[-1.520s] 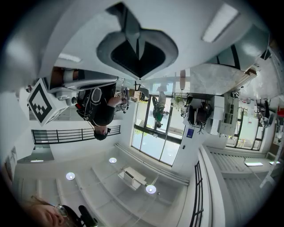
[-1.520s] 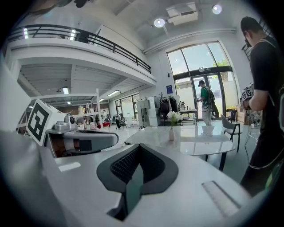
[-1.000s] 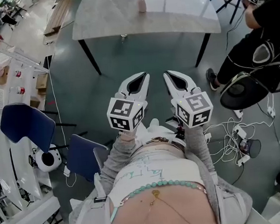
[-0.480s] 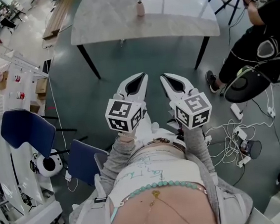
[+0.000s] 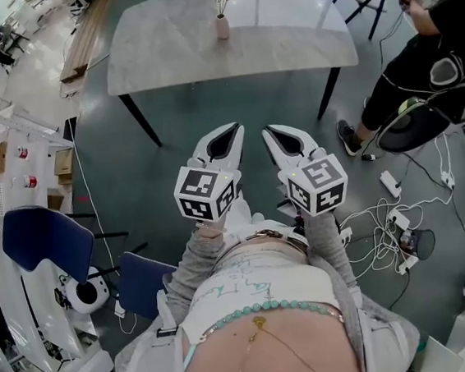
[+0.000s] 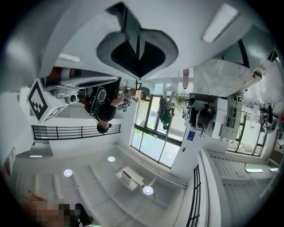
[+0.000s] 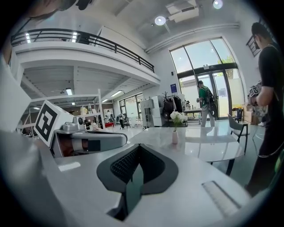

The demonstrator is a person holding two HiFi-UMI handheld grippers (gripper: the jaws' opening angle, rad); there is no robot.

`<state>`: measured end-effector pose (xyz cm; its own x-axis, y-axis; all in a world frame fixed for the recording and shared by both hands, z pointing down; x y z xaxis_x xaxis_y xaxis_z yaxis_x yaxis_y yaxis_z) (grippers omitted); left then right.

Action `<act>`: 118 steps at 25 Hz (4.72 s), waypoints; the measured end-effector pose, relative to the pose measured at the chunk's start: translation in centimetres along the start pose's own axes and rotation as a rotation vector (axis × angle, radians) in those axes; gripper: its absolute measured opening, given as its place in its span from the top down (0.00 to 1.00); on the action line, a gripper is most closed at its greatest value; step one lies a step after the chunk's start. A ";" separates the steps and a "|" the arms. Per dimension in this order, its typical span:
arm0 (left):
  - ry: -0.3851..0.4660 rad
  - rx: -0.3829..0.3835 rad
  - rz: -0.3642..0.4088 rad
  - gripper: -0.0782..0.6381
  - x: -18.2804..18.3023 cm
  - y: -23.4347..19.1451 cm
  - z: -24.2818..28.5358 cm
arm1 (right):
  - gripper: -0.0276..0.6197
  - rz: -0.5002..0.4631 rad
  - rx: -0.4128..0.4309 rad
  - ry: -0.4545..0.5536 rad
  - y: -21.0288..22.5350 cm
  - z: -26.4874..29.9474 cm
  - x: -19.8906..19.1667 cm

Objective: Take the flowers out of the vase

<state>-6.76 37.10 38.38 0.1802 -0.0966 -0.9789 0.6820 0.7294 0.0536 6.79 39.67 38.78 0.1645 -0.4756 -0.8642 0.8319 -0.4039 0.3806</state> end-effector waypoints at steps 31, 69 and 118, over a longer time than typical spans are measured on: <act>-0.015 -0.075 -0.039 0.89 -1.3 -11.3 5.2 | 0.92 0.029 -0.028 0.010 1.7 11.6 4.1; -0.017 0.002 -0.061 0.89 3.4 -16.2 20.5 | 0.92 -0.019 0.100 -0.037 13.8 20.0 14.6; -0.029 -0.075 -0.061 0.89 3.4 -28.7 30.9 | 0.92 0.030 0.039 -0.052 20.7 32.3 20.4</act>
<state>-3.78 -5.07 39.65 0.1612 -0.1615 -0.9736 0.6376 0.7701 -0.0222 10.21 -3.61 39.64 0.1607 -0.5275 -0.8342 0.8054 -0.4185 0.4197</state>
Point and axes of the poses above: the fingertips, and each gripper's own axes: z forward along the fingers, y to its right, x out of its top, the point moved 7 cm from there along -z, backward along the fingers, and after that the axes turned 15 degrees about z, right-handed, at the moved point
